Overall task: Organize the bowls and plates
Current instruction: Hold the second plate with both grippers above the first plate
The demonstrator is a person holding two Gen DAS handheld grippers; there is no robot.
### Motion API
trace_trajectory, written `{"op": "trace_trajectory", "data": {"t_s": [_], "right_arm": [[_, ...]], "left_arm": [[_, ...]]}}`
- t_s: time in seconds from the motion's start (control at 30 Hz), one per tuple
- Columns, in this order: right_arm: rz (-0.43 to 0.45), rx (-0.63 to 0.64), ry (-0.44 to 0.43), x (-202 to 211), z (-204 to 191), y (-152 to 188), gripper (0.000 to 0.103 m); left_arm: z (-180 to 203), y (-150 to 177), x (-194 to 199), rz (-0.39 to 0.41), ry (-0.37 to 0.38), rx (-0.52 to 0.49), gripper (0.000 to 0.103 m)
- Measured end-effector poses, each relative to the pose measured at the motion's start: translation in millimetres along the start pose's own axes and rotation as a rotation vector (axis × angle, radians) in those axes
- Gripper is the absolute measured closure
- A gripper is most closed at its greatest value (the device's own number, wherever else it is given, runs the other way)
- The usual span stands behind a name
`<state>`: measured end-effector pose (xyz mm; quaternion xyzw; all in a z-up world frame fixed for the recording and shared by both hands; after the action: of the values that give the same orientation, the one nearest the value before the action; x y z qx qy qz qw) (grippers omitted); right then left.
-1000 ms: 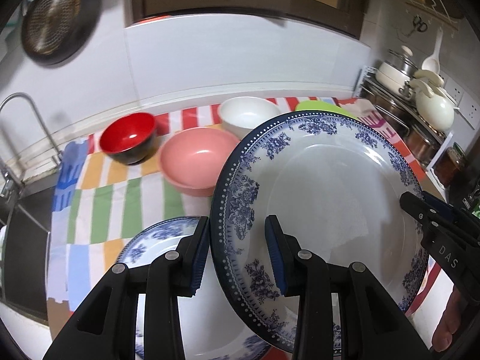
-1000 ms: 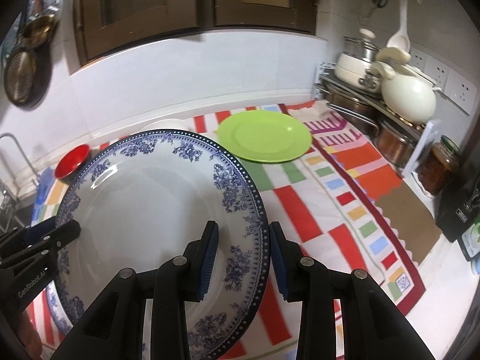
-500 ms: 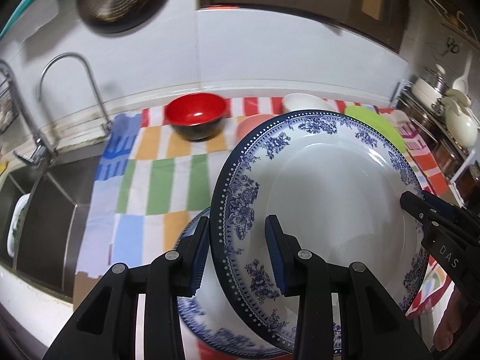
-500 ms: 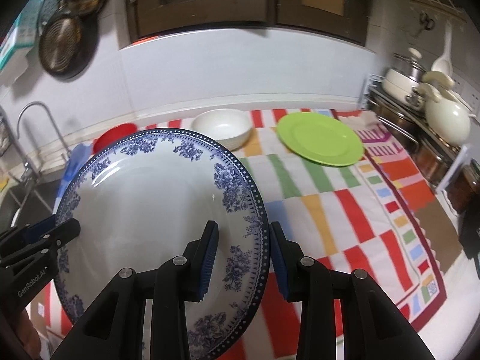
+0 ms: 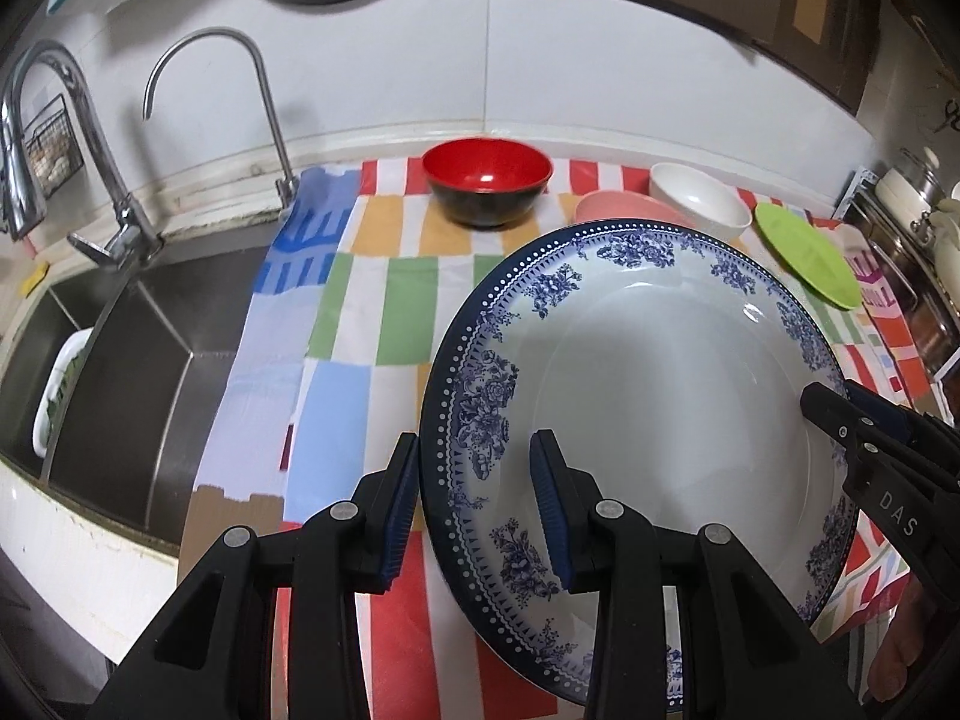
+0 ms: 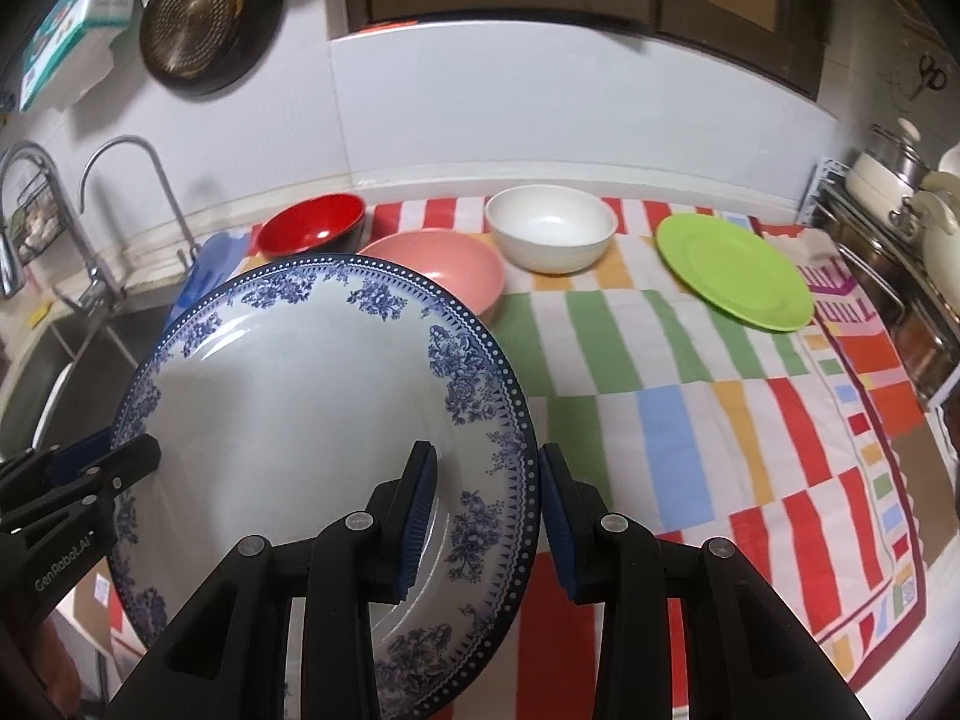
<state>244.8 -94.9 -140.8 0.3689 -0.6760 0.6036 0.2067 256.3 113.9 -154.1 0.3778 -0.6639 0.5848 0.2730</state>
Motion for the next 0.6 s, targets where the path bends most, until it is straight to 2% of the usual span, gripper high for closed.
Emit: {"op": "trace_trajectory", "data": {"t_s": [0.6], "right_arm": [[-0.121,-0.011,-0.022,-37,-3,28,0.067]], "left_arm": [[1,29,-37,-0.113,-0.012,-0.012,0.066]]}}
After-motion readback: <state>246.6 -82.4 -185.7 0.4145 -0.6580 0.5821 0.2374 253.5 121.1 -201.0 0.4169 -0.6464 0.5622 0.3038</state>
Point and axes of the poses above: each gripper's, at about its wrist camera, not at the fingertips, and x roughly against the way its jaws point, z to its right, y to its underside, the point moved 10 cm from there along -x, roughly the way its jaws point, and after that the axes turned 14 degrees about -y, right-handed, at the moved point
